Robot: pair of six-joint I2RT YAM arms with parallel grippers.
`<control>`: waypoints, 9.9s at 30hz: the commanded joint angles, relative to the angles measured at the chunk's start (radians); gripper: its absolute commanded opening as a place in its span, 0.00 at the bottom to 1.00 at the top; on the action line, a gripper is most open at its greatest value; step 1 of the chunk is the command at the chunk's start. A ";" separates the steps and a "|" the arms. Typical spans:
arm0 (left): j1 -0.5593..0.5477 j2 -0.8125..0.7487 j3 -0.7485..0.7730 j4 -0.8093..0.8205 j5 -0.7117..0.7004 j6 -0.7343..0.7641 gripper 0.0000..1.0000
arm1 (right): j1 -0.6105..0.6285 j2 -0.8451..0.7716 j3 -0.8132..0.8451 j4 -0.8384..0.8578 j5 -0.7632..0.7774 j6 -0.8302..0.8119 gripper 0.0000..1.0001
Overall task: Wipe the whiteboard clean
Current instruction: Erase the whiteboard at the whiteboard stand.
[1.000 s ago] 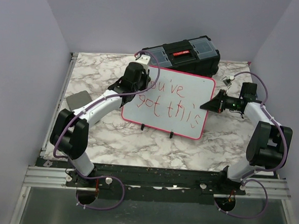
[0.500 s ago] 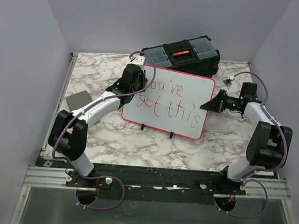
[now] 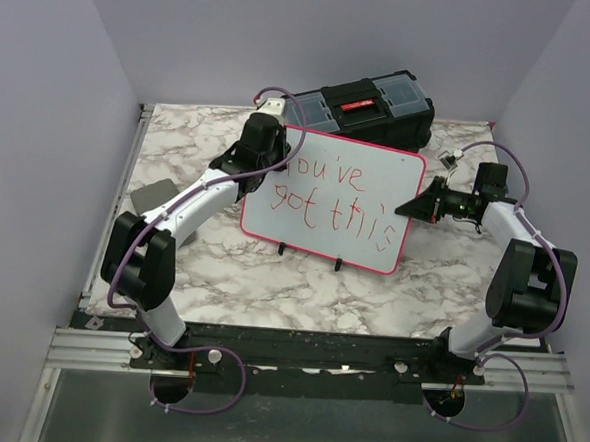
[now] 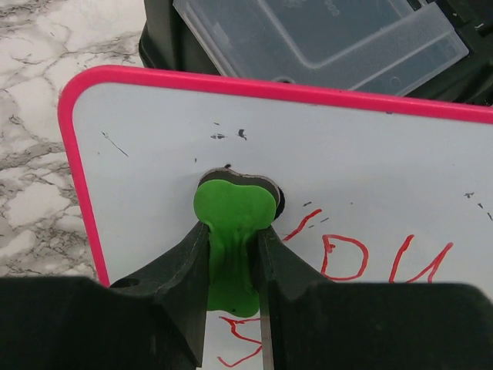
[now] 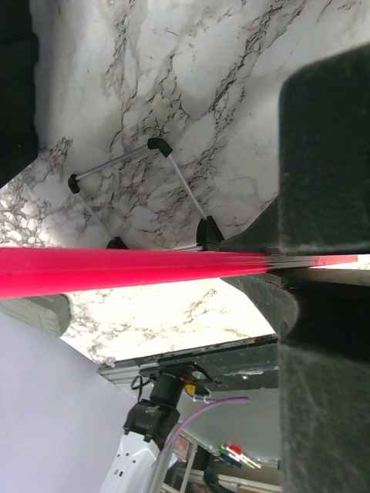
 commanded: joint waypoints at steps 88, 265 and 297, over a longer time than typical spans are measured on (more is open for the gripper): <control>0.000 0.005 -0.122 0.043 0.163 0.036 0.00 | -0.001 0.018 0.041 0.020 0.028 -0.093 0.01; -0.037 0.176 0.308 -0.197 0.175 0.016 0.00 | -0.002 0.011 0.063 -0.062 0.008 -0.157 0.01; -0.029 0.195 0.266 -0.134 0.067 -0.016 0.00 | -0.002 0.009 0.070 -0.083 0.003 -0.174 0.01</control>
